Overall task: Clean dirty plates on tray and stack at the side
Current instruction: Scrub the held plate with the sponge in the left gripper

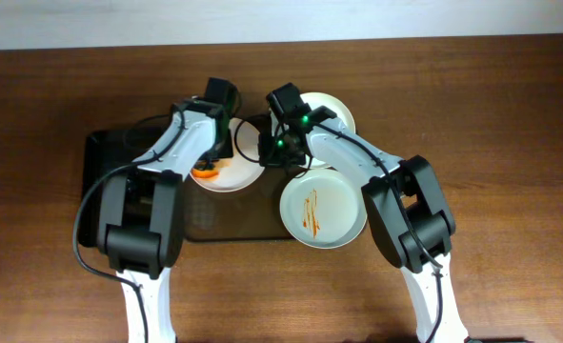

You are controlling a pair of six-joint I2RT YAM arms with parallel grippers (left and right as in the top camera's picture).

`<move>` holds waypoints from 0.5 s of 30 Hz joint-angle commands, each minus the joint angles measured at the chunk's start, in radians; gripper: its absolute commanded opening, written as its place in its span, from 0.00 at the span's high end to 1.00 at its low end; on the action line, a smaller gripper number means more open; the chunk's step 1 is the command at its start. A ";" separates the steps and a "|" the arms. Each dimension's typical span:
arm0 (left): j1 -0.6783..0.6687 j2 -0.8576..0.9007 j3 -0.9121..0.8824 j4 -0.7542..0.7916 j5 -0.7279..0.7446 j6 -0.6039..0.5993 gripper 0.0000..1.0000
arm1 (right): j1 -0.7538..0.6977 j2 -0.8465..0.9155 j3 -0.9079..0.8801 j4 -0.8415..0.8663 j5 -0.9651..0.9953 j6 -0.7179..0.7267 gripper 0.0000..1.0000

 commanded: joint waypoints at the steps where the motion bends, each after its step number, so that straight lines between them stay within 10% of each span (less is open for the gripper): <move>1: -0.040 0.093 -0.033 0.019 0.340 0.120 1.00 | 0.003 0.016 0.000 -0.008 0.023 -0.033 0.96; 15: 0.165 0.093 -0.002 0.237 0.697 0.083 1.00 | 0.004 0.016 0.000 -0.009 0.023 -0.033 0.96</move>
